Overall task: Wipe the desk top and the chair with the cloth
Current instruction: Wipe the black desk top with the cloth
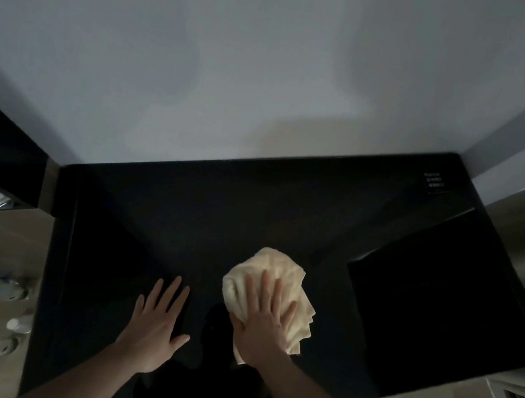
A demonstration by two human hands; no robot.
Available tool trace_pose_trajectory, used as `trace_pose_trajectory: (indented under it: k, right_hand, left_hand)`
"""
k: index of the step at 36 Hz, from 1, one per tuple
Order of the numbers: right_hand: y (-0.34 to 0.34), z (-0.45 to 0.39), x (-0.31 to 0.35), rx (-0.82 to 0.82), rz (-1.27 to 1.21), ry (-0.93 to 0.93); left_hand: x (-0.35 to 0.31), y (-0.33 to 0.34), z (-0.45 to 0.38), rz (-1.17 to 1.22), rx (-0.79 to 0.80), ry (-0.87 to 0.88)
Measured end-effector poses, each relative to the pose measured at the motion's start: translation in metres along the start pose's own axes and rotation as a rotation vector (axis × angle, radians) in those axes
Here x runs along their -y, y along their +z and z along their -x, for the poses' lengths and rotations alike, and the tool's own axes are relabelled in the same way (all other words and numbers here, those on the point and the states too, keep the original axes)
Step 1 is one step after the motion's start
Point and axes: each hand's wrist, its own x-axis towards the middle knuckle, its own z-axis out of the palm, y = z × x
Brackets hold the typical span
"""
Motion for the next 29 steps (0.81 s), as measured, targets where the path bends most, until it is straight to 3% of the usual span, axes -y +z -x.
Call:
trace_pose_trajectory:
  k: [7,14,20,23,29]
  right_hand:
    - [-0.043,-0.011,-0.088,0.002,-0.024,0.049]
    - [-0.078,-0.037,-0.17,-0.011,-0.021,0.082]
    - [-0.085,-0.042,-0.135,-0.009,-0.162,0.204]
    - [-0.079,-0.041,-0.111,0.007,-0.123,0.067]
    - [-0.071,-0.034,-0.119,0.036,-0.031,-0.01]
  left_hand:
    - [-0.082,-0.024,-0.046,0.002,0.023,0.038]
    - [-0.143,-0.035,-0.081,0.094,0.119,-0.127]
    - [-0.152,-0.036,-0.084,0.123,0.135,-0.189]
    - [-0.152,-0.036,-0.082,0.132,0.115,-0.192]
    - [-0.151,-0.036,-0.081,0.164,0.106,-0.183]
